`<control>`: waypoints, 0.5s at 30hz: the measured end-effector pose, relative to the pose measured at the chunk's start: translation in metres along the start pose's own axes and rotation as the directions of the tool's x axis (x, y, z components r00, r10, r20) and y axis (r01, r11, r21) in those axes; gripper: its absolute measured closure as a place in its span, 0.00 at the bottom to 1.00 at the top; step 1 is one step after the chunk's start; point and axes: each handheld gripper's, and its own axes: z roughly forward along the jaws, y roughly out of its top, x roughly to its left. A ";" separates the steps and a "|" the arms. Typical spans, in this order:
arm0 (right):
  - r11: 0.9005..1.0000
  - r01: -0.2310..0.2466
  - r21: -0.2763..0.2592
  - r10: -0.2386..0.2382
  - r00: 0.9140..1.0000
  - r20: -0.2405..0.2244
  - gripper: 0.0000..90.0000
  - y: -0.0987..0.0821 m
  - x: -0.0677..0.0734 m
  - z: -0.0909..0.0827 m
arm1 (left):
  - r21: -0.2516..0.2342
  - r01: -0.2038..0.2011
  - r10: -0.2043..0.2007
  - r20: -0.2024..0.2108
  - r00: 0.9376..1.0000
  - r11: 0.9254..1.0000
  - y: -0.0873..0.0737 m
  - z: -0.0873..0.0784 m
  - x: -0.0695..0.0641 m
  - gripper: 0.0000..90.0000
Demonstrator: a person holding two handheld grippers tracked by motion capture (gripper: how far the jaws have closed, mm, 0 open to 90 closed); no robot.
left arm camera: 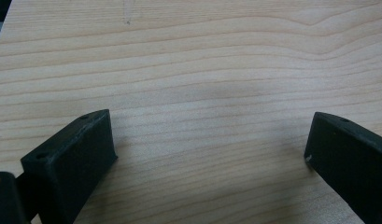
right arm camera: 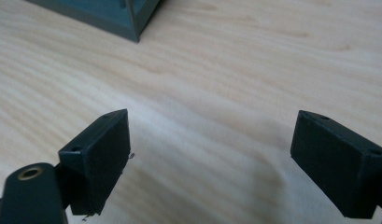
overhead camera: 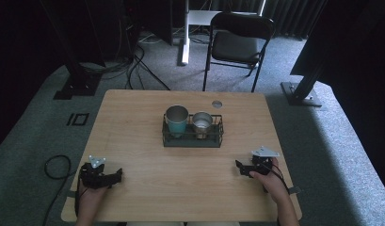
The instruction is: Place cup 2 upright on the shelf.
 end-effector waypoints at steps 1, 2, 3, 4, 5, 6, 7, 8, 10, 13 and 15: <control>1.000 0.000 0.003 0.000 1.000 0.000 0.13 -0.002 0.000 -0.001 | 0.000 0.000 0.000 0.000 1.000 1.000 0.000 0.000 0.000 0.02; 1.000 -0.001 0.006 0.001 1.000 0.000 0.13 -0.004 0.000 -0.003 | 0.000 0.000 0.000 0.000 1.000 1.000 0.000 0.000 0.000 0.02; 1.000 -0.005 0.007 0.005 1.000 0.002 0.13 -0.006 0.000 -0.005 | 0.000 0.000 0.000 0.000 1.000 1.000 0.000 0.000 0.000 0.02; 1.000 -0.009 0.010 0.009 1.000 0.005 0.13 -0.007 -0.001 -0.006 | -0.002 0.000 0.000 0.000 1.000 1.000 0.000 0.000 0.000 0.02; 1.000 -0.014 0.011 0.014 1.000 0.008 0.13 -0.009 -0.001 -0.008 | -0.002 0.000 0.000 0.000 1.000 1.000 0.000 0.000 0.000 0.02; 1.000 -0.020 0.015 0.020 1.000 0.013 0.13 -0.011 -0.001 -0.010 | -0.001 0.000 0.000 0.000 1.000 1.000 0.000 0.000 0.000 0.02; 1.000 -0.022 0.017 0.022 1.000 0.021 0.13 -0.012 -0.001 -0.011 | -0.001 -0.002 0.002 0.000 1.000 1.000 0.000 0.000 0.000 0.02; 1.000 -0.025 0.019 0.024 0.999 0.031 0.13 -0.013 -0.002 -0.013 | -0.001 -0.001 0.001 0.000 1.000 1.000 0.000 0.000 0.000 0.02; 0.999 -0.031 0.024 0.030 0.998 0.047 0.13 -0.016 -0.003 -0.016 | -0.001 -0.001 0.001 0.000 1.000 1.000 0.000 0.000 0.000 0.02; 0.999 -0.034 0.032 0.031 0.997 0.071 0.13 -0.019 -0.004 -0.019 | -0.001 -0.001 0.001 0.000 1.000 1.000 0.000 0.000 0.000 0.02; 0.998 -0.039 0.048 0.035 0.995 0.090 0.13 -0.021 -0.004 -0.020 | -0.001 -0.002 0.002 0.000 1.000 1.000 0.000 0.000 0.000 0.02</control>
